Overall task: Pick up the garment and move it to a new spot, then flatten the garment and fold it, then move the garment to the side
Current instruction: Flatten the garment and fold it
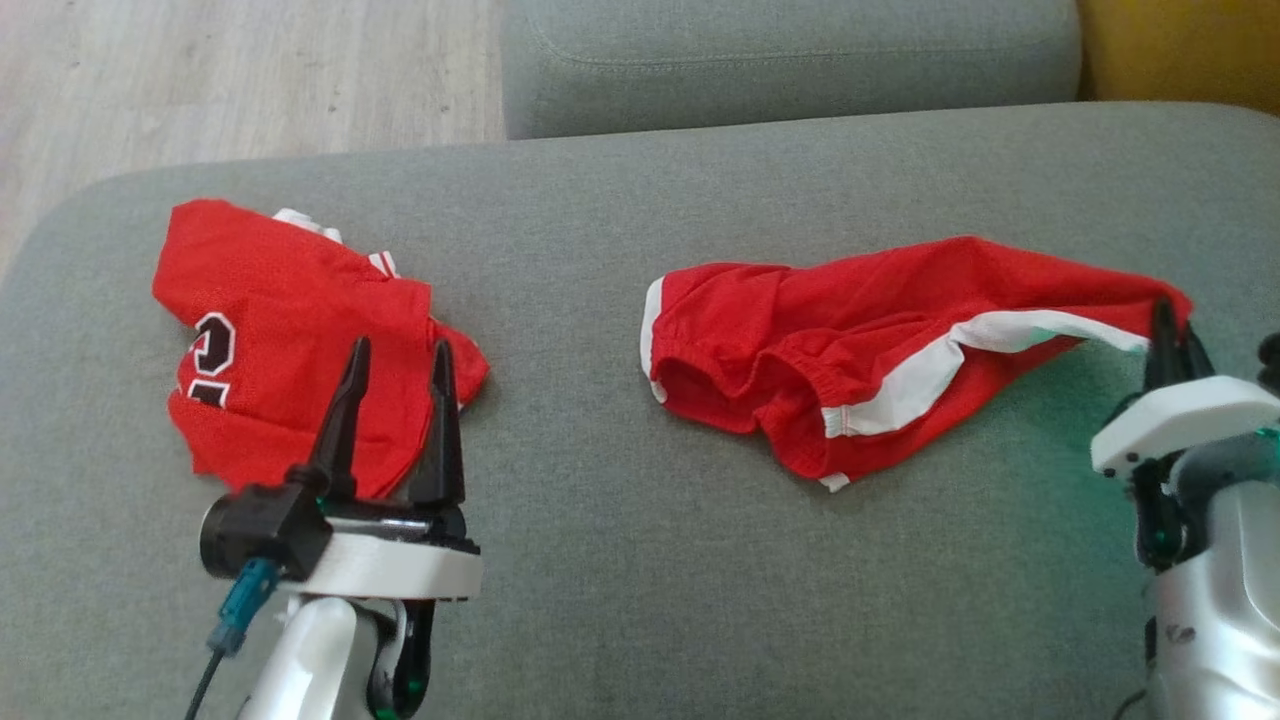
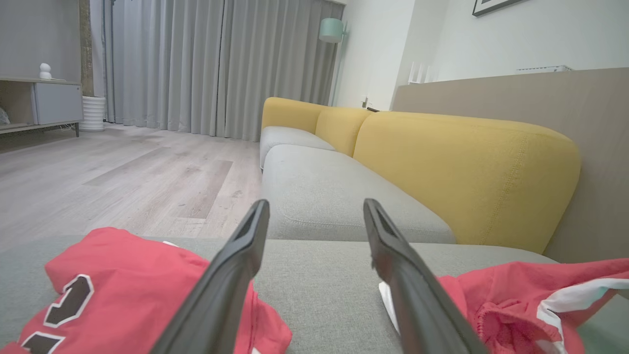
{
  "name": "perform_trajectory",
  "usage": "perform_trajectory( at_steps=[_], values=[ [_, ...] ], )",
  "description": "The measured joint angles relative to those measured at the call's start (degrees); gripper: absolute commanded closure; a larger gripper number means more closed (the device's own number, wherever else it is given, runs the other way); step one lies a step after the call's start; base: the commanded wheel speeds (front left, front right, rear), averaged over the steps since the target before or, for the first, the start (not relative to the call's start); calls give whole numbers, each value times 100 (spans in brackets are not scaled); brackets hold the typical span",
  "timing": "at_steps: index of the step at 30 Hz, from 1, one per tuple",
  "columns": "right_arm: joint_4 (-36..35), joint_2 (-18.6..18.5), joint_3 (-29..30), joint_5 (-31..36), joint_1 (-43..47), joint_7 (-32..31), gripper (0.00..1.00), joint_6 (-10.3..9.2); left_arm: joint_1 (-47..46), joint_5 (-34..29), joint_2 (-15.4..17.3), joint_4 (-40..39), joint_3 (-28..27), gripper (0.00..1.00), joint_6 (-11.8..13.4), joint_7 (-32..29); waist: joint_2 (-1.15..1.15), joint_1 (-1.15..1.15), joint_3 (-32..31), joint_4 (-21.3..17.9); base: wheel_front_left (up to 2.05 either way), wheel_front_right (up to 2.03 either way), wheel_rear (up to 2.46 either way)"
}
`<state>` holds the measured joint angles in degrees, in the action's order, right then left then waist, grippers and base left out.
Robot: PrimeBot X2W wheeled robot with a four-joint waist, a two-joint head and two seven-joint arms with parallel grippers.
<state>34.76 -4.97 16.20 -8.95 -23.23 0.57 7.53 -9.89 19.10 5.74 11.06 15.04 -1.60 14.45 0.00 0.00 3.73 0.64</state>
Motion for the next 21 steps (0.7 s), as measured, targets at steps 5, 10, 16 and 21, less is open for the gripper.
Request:
perform_trajectory(
  at_steps=[5, 10, 16, 21],
  values=[
    [-111, 141, 542, 720, 3, 103, 0, 0, -12, 0, -3, 30, 34, 0, -19, 1, 0, 0, 20, -80, 0, 0, 0],
    [-497, 189, 717, 1184, 41, 413, 0, 0, -12, 0, -33, 36, 62, 0, -43, 1, 0, 0, 2, -151, 0, 0, 0],
    [-1114, 202, -198, 739, 466, 1037, 0, 0, -14, 1, -108, 35, 147, 0, -51, 1, 0, 0, -110, -221, 0, 0, 0],
    [-1742, 229, -950, 478, 1386, 1267, 0, 0, -12, 8, -163, 37, 237, 0, -75, 1, 0, 0, -159, -283, 0, 0, 0]
  ],
)
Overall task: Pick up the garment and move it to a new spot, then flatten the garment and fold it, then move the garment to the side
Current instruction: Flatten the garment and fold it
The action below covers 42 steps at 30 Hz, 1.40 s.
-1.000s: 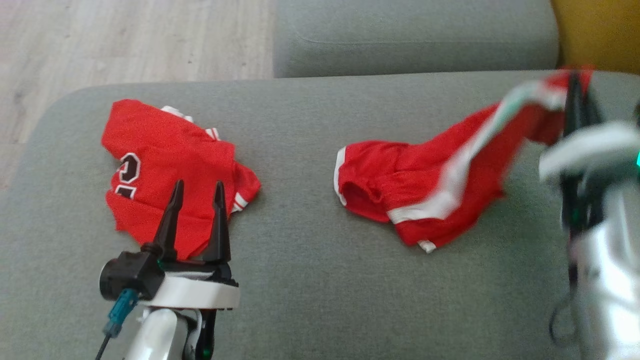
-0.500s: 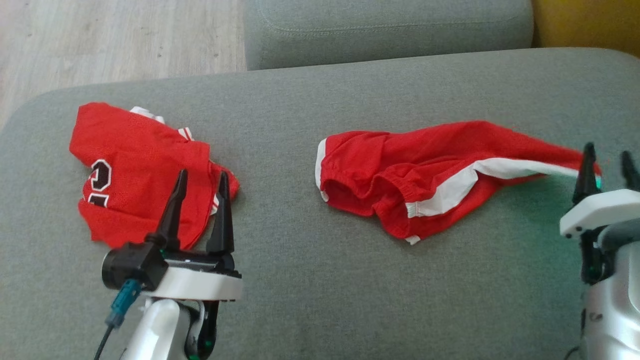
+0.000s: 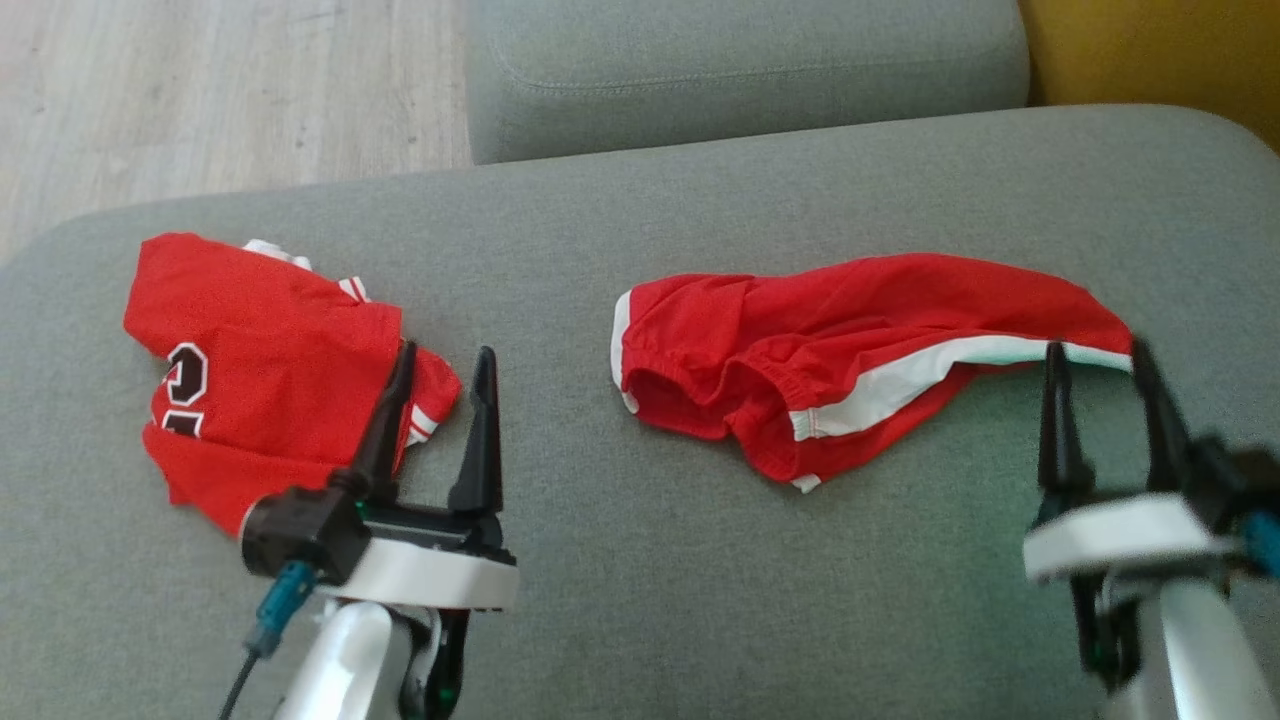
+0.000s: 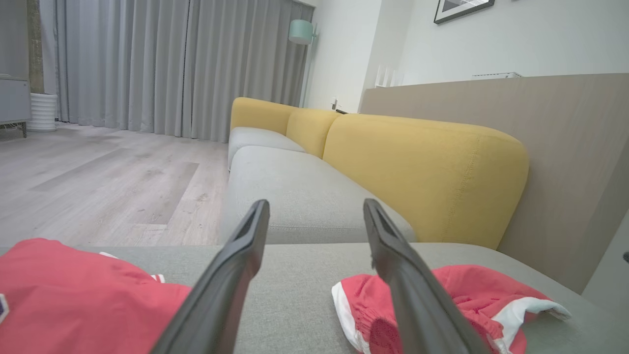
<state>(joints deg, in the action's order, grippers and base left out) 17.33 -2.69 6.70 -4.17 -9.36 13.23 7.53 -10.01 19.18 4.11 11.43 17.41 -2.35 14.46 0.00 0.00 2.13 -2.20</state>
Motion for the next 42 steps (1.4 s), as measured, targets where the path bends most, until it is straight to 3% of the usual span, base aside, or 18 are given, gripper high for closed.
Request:
perform_trajectory(
  at_steps=[4, 12, 20, 27, 33, 42],
  values=[
    [-238, 11, -115, -83, 556, 81, 0, 0, 0, 0, -46, 53, 138, 0, -2, -1, 0, 0, 81, -32, 0, 0, 0],
    [-620, 11, -93, -130, 441, 113, 0, 0, -114, 0, -76, 250, 449, 0, -81, -10, 0, 1, 357, -46, 0, 0, 0],
    [-624, 11, -23, -78, 364, 114, 0, 0, -658, 260, -93, 740, 1634, 0, -360, -788, 0, 1, 563, -144, 0, 0, 0],
    [-604, 11, -55, -79, 130, 114, 0, 0, -1079, 914, -99, 858, 2429, 0, -374, -1194, 0, 1, 735, -430, 0, 0, 0],
    [-606, 11, -76, -89, 29, 114, 0, 0, -1543, 1325, -103, 1089, 2851, 0, -240, -1247, 0, 1, 933, -785, 0, 0, 0],
    [-647, 11, -193, -190, -48, 114, 0, 0, -1981, 1636, -108, 1783, 2996, 0, 121, -1285, 0, 1, 1162, -1267, 0, 0, 0]
  ],
)
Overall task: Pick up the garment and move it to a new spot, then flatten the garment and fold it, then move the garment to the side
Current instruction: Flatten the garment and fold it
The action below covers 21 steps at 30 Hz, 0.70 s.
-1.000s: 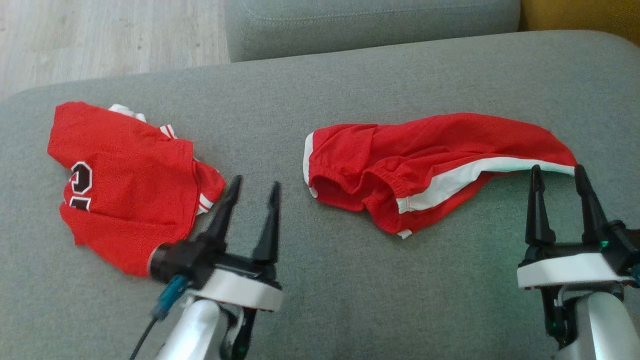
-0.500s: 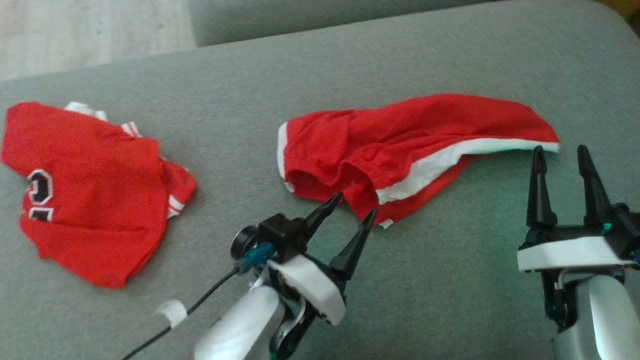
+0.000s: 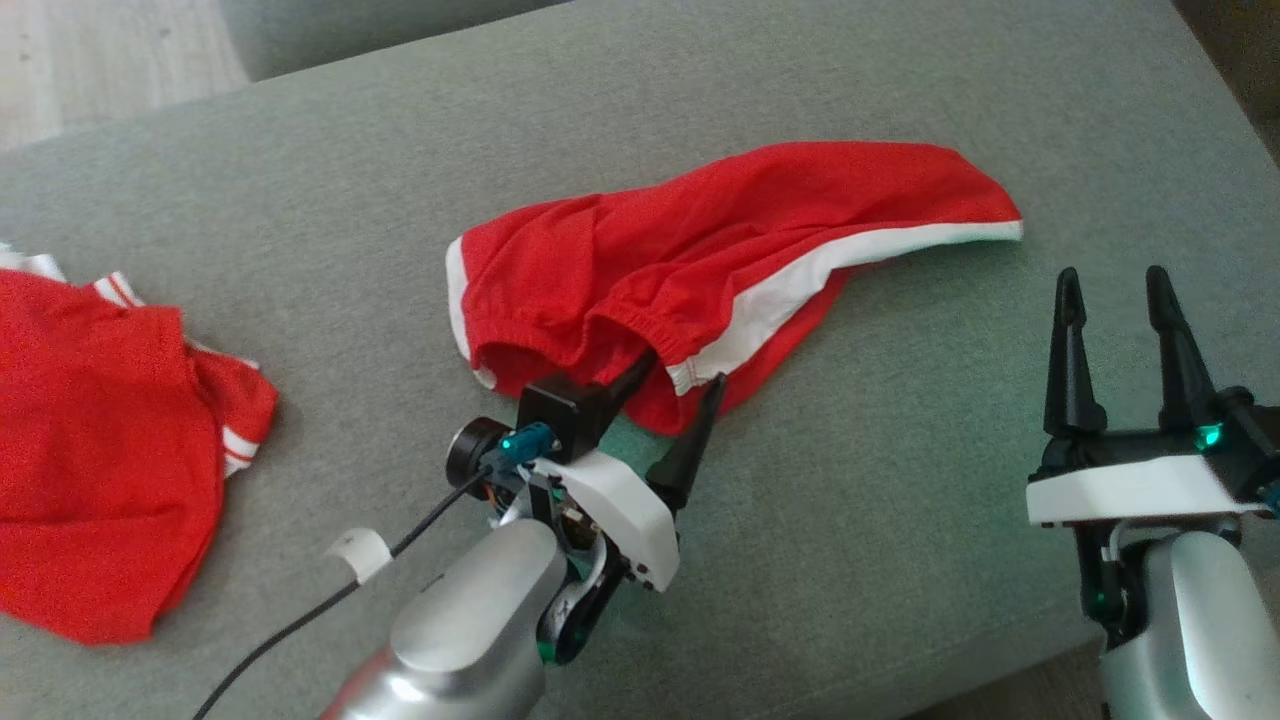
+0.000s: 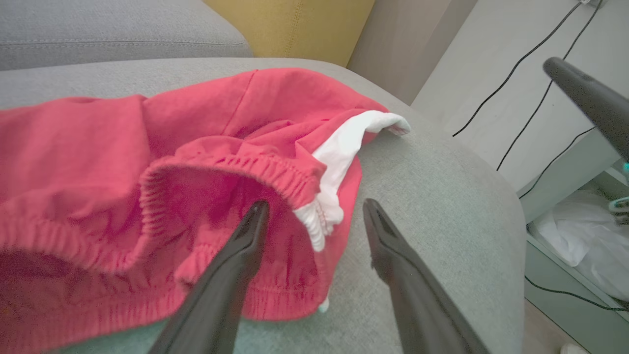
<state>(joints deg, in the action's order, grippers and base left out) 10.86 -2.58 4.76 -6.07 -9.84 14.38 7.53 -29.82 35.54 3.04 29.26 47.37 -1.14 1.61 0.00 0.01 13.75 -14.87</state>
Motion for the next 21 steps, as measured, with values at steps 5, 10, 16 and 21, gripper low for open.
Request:
perform_trajectory(
  at_steps=[5, 10, 16, 21],
  values=[
    [-29, 0, 3, -1, -12, 0, 0, 0, -131, 114, 1, 210, 47, 0, 11, 123, 0, 0, 59, -137, 0, 0, 0],
    [-31, 0, 16, -44, -12, 0, 0, 0, -212, 178, 0, 235, 201, 100, -45, 323, 0, 0, 42, -136, 0, 0, 0],
    [-27, 0, 11, -37, -10, 0, 0, 0, -264, 171, 0, 209, 279, 100, -40, 633, 0, -1, -61, 29, 0, 0, 0],
    [45, 0, -64, 9, 4, 0, 0, 0, -260, 138, 97, -7, 278, 100, -29, 820, 0, -1, -188, 252, 0, 0, 0]
  ],
)
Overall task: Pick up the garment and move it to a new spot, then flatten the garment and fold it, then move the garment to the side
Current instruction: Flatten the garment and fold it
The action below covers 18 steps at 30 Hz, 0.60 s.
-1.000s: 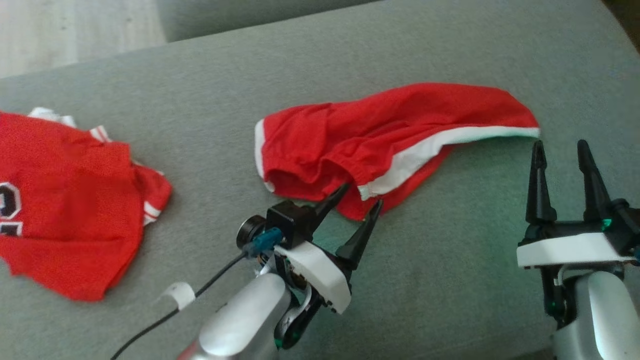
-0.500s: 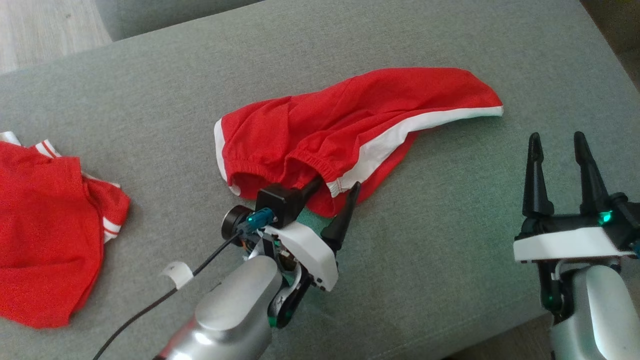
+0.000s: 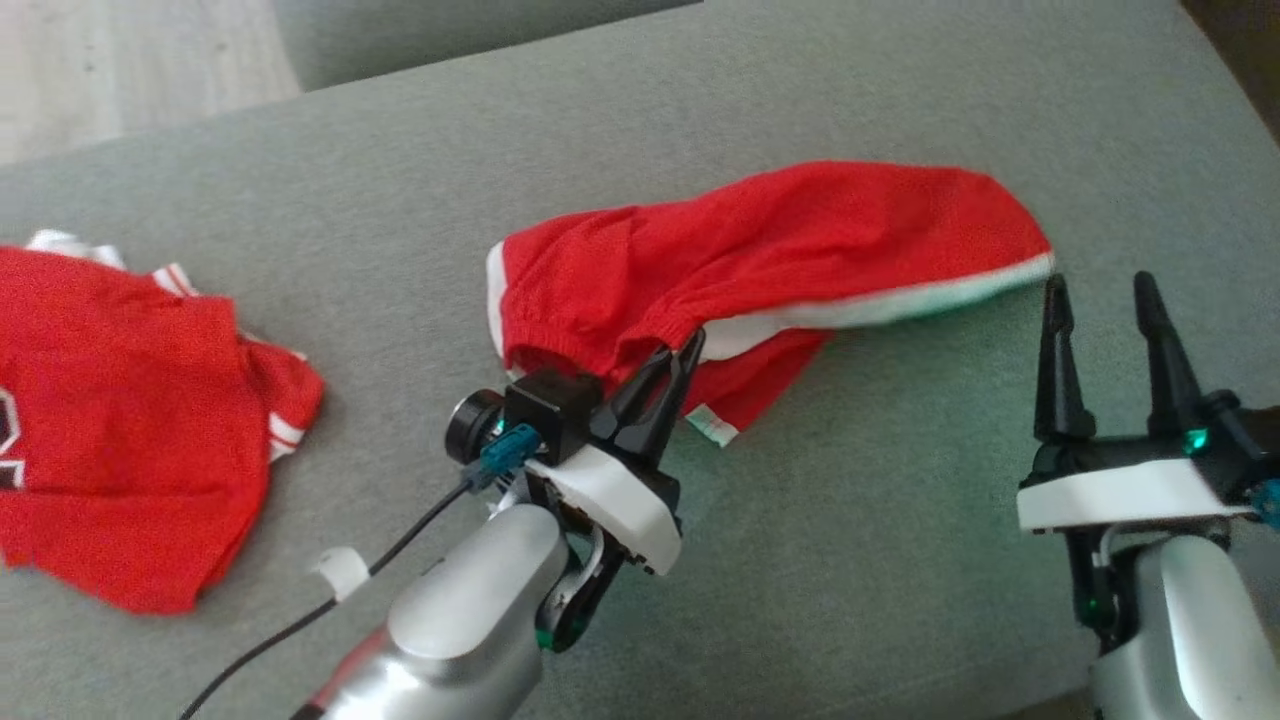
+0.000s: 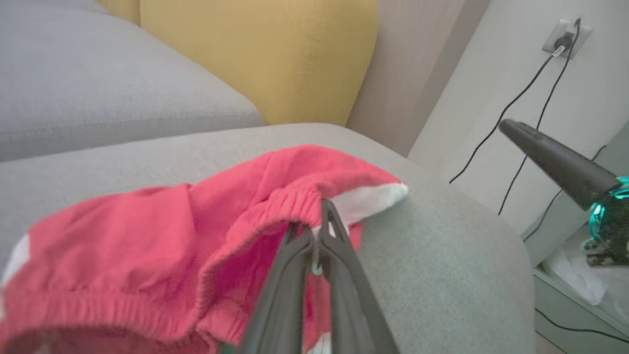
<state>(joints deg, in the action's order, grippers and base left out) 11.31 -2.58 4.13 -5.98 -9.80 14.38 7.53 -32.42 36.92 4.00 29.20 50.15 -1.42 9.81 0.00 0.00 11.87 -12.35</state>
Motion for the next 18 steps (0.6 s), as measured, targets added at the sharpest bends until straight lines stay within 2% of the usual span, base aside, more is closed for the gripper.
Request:
perform_trajectory(
  at_steps=[4, 9, 13, 18],
  values=[
    [291, 0, -34, 4, 23, -22, 0, 0, 26, -70, 213, -258, 1, 100, 49, 44, 0, 0, -90, 195, 0, 0, 0],
    [782, 0, 174, 153, 26, -348, 0, 0, 245, -171, 463, -580, 68, 100, 131, 40, 0, 0, -170, 401, 0, 0, 0],
    [1319, 0, 477, 164, -18, -695, 0, 0, 362, -170, 590, -817, 105, 100, 202, 26, 0, 0, -148, 507, 0, 0, 0],
    [1735, 1, 753, 248, -141, -734, 0, 0, 362, -181, 616, -937, 151, 100, 270, -18, 0, 0, -111, 536, 0, 0, 0]
  ],
)
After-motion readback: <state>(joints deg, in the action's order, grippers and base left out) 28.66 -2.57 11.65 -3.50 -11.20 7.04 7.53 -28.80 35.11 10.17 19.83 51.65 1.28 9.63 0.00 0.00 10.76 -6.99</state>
